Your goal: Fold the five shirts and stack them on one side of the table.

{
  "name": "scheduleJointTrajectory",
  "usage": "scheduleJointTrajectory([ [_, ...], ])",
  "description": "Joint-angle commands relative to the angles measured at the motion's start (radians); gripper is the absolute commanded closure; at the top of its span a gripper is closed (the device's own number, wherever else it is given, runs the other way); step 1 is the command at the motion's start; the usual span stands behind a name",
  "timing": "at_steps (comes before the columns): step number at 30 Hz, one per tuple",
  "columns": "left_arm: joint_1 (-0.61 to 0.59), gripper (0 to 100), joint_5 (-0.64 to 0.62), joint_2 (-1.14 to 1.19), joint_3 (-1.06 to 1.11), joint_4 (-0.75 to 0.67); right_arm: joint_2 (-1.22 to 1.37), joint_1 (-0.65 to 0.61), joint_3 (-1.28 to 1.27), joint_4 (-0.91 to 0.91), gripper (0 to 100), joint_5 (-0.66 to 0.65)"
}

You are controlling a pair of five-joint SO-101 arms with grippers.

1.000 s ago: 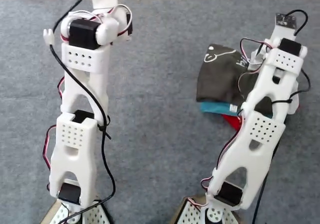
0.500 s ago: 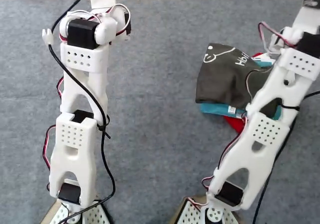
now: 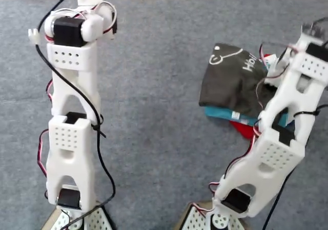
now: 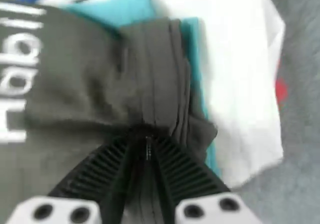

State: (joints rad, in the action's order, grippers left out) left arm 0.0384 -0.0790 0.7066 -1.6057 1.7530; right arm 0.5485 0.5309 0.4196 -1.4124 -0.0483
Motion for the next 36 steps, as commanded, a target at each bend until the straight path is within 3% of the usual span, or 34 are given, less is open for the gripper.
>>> scheduleJointTrajectory([
  [1, -0.05, 97, 0.008, -0.063, -0.035, 0.008, -0.054, 0.026, -0.186, 0.218, 97.7, 0.002],
  [6, -0.107, 97, 0.008, -0.066, -0.035, 0.008, -0.059, 0.069, -0.142, 0.175, 97.7, 0.002],
  [17, -0.203, 97, 0.008, -0.068, -0.035, 0.008, -0.053, -0.003, 0.447, -0.327, 97.7, -0.061],
  [25, -0.292, 97, 0.023, -0.068, -0.035, 0.008, -0.035, -0.072, 0.535, -0.327, 97.7, -0.057],
  [31, -0.36, 97, 0.072, -0.069, -0.035, 0.009, 0.189, -0.029, 0.383, -0.164, 97.7, -0.063],
  [36, -0.398, 97, 0.11, -0.069, -0.035, 0.011, 0.331, -0.026, 0.456, -0.187, 97.7, -0.058],
])
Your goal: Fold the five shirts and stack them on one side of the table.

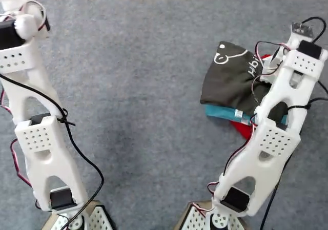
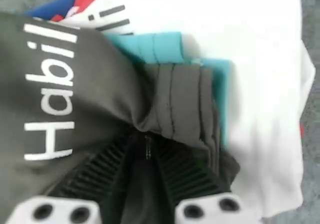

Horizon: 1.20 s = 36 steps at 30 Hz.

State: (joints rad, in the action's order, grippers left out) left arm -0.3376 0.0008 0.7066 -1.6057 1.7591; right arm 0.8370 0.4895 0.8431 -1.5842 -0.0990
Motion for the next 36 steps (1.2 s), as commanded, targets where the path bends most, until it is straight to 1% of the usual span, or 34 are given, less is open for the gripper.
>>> scheduleJointTrajectory([
  [1, -0.022, 97, 0.043, -0.069, -0.035, 0.005, 0.044, 0.014, 0.07, -0.04, 97.7, -0.006],
  [5, -0.036, 97, 0.054, -0.072, -0.036, 0.005, 0.045, 0.006, 0.305, -0.172, 97.7, -0.011],
  [9, -0.048, 97, 0.054, -0.143, -0.019, 0.006, 0.042, 0.006, 0.466, -0.183, 97.7, -0.012],
  [11, -0.048, 97, 0.055, -0.218, 0.05, 0.006, 0.013, 0.005, 0.499, -0.183, 97.7, -0.012],
  [13, -0.044, 97, 0.055, -0.315, 0.197, 0.006, -0.059, -0.002, 0.499, -0.183, 97.7, -0.012],
  [17, -0.039, 97, 0.058, -0.565, 0.674, 0.003, -0.283, -0.023, 0.449, -0.183, 97.7, -0.012],
  [18, -0.039, 97, 0.064, -0.621, 0.797, 0.0, -0.349, -0.035, 0.418, -0.183, 97.6, -0.012],
  [20, -0.038, 97, 0.13, -0.724, 1.03, -0.021, -0.483, -0.066, 0.341, -0.183, 97.4, -0.017],
  [22, -0.027, 97, 0.203, -0.816, 1.262, -0.083, -0.613, -0.11, 0.225, -0.183, 97.4, -0.064],
  [25, -0.031, 97, 0.262, -0.968, 1.561, -0.189, -0.806, -0.189, 0.015, -0.183, 97.4, -0.137],
  [28, -0.027, 97, 0.31, -1.138, 1.822, -0.288, -0.98, -0.265, -0.22, -0.18, 97.5, -0.161],
  [32, -0.022, 97, 0.408, -1.353, 2.14, -0.393, -1.182, -0.341, -0.576, -0.176, 97.6, -0.181],
  [36, -0.03, 97, 0.446, -1.522, 2.433, -0.522, -1.356, -0.413, -0.964, -0.143, 97.6, -0.222],
])
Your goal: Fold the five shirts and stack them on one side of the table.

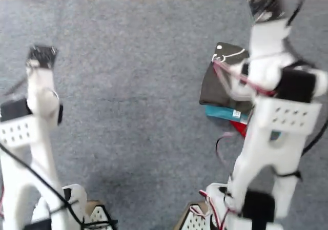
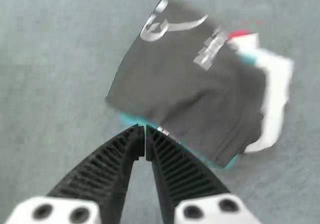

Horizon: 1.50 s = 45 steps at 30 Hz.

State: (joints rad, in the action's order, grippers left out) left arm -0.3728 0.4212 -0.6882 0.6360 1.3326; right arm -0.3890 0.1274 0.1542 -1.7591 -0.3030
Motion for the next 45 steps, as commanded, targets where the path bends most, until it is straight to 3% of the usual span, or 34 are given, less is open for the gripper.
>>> scheduleJointTrajectory([
  [1, 0.008, 97, 0.026, -0.167, 0.265, -0.143, -0.177, -0.066, -0.372, 0.06, 97.6, -0.02],
  [6, 0.007, 97, 0.025, -0.362, 0.526, -0.295, -0.45, -0.098, -0.854, 0.305, 97.7, -0.02],
  [12, 0.03, 97, 0.025, -0.624, 0.791, -0.299, -0.799, -0.092, -1.392, 0.588, 97.7, -0.017],
  [18, 0.024, 97, 0.023, -0.898, 0.97, -0.275, -1.145, -0.095, -1.761, 0.672, 97.3, -0.018],
  [23, 0.024, 97, 0.023, -1.115, 1.033, -0.152, -1.402, -0.091, -1.842, 0.56, 97.6, -0.014],
  [26, 0.028, 97, 0.025, -1.132, 1.032, -0.114, -1.511, -0.091, -1.837, 0.482, 97.6, -0.018],
  [35, 0.021, 97, 0.029, -1.128, 1.061, -0.072, -1.477, 0.026, -1.837, 0.468, 97.6, -0.017],
  [45, 0.027, 97, 0.026, -1.126, 1.061, -0.064, -1.477, 0.031, -1.837, 0.468, 97.6, -0.018],
])
